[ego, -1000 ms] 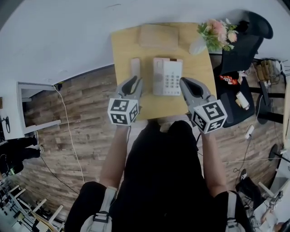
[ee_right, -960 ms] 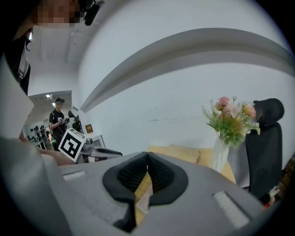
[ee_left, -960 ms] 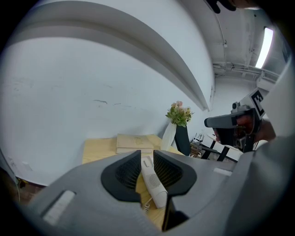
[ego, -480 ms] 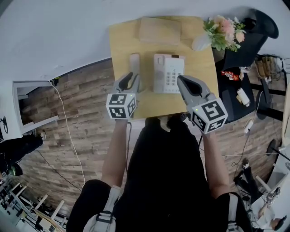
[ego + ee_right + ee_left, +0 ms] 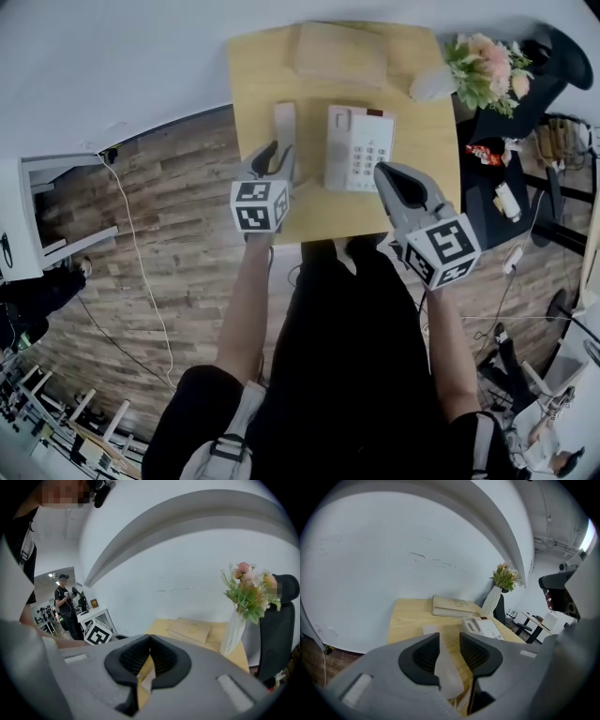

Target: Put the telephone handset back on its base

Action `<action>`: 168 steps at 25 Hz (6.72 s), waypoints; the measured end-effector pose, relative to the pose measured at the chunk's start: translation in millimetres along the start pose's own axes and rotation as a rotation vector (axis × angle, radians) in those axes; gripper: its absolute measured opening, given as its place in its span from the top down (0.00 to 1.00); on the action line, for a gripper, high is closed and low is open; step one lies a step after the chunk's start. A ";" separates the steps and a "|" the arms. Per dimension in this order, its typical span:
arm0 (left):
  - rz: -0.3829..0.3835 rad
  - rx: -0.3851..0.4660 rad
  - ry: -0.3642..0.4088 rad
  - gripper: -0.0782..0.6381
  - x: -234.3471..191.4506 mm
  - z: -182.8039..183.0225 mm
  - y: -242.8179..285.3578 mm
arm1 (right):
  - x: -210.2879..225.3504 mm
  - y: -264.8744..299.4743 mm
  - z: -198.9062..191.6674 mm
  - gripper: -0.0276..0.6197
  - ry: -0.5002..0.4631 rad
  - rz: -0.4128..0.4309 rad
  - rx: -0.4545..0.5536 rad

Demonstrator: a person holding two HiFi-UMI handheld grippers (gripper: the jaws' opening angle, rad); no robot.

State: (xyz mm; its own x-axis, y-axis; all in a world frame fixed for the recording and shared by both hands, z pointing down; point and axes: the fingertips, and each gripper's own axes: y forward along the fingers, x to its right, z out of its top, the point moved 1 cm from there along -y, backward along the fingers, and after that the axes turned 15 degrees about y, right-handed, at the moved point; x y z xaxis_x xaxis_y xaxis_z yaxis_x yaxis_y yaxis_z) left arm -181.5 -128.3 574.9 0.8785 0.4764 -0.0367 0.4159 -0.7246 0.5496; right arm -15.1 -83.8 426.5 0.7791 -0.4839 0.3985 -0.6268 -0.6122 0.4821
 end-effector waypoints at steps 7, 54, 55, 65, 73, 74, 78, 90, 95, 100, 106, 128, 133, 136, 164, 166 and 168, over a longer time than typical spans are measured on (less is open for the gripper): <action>0.029 -0.047 -0.012 0.64 -5.9 -23.0 18.8 | -9.5 10.3 -12.1 0.95 0.009 0.008 -0.035; 0.232 -0.233 -0.052 0.57 -11.1 -57.8 67.9 | 27.1 -29.1 -31.0 0.95 0.107 -0.121 -0.003; 0.228 -0.231 -0.056 0.57 -11.0 -57.5 67.5 | 26.6 -29.7 -30.9 0.95 0.108 -0.121 -0.001; 0.194 -0.217 -0.079 0.57 -9.5 -52.5 58.5 | 21.8 -35.2 -33.0 0.95 0.119 -0.119 0.018; 0.158 -0.206 -0.092 0.58 -1.9 -46.7 50.0 | 17.0 -38.8 -32.1 0.95 0.127 -0.109 0.037; 0.153 -0.202 -0.089 0.58 -0.9 -45.1 48.6 | 16.6 -39.4 -31.7 0.95 0.128 -0.109 0.038; 0.140 -0.184 -0.078 0.58 0.6 -37.0 43.8 | 15.5 -39.7 -28.3 0.95 0.130 -0.105 0.051; 0.163 -0.134 -0.062 0.58 -0.1 -8.9 20.4 | 11.4 -46.5 -20.3 0.95 0.117 -0.071 0.085; 0.190 -0.112 -0.064 0.58 4.2 2.4 7.7 | 16.2 -50.8 -18.0 0.95 0.117 -0.042 0.083; 0.226 -0.093 -0.081 0.58 13.1 12.0 0.9 | 23.8 -56.1 -8.5 0.95 0.111 0.000 0.084; 0.236 -0.075 -0.088 0.58 32.0 23.3 1.2 | 34.7 -65.5 -2.2 0.95 0.093 0.030 0.077; 0.194 -0.067 -0.079 0.58 96.7 39.9 29.7 | 79.7 -107.1 0.3 0.95 0.099 0.009 0.083; 0.183 -0.076 -0.073 0.58 106.0 35.9 36.6 | 85.2 -112.1 -1.7 0.95 0.100 -0.001 0.080; 0.179 -0.081 -0.061 0.58 110.2 33.8 40.6 | 88.4 -115.1 -3.9 0.95 0.102 -0.007 0.076; 0.161 -0.160 -0.026 0.58 117.9 2.6 68.7 | 108.6 -119.6 -14.9 0.95 0.127 -0.038 0.056; 0.159 -0.164 -0.026 0.58 118.0 -0.4 69.8 | 108.6 -119.3 -15.5 0.95 0.129 -0.040 0.055; 0.156 -0.168 -0.029 0.58 118.0 -2.6 71.0 | 108.6 -119.5 -15.7 0.95 0.129 -0.041 0.053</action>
State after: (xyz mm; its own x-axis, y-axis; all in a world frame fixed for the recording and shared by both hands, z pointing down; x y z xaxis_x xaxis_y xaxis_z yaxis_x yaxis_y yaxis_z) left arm -48.9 -122.2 611.8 0.9364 0.3490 0.0370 0.2317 -0.6939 0.6818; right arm 144.3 -53.3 424.4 0.7942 -0.3753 0.4780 -0.5902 -0.6635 0.4598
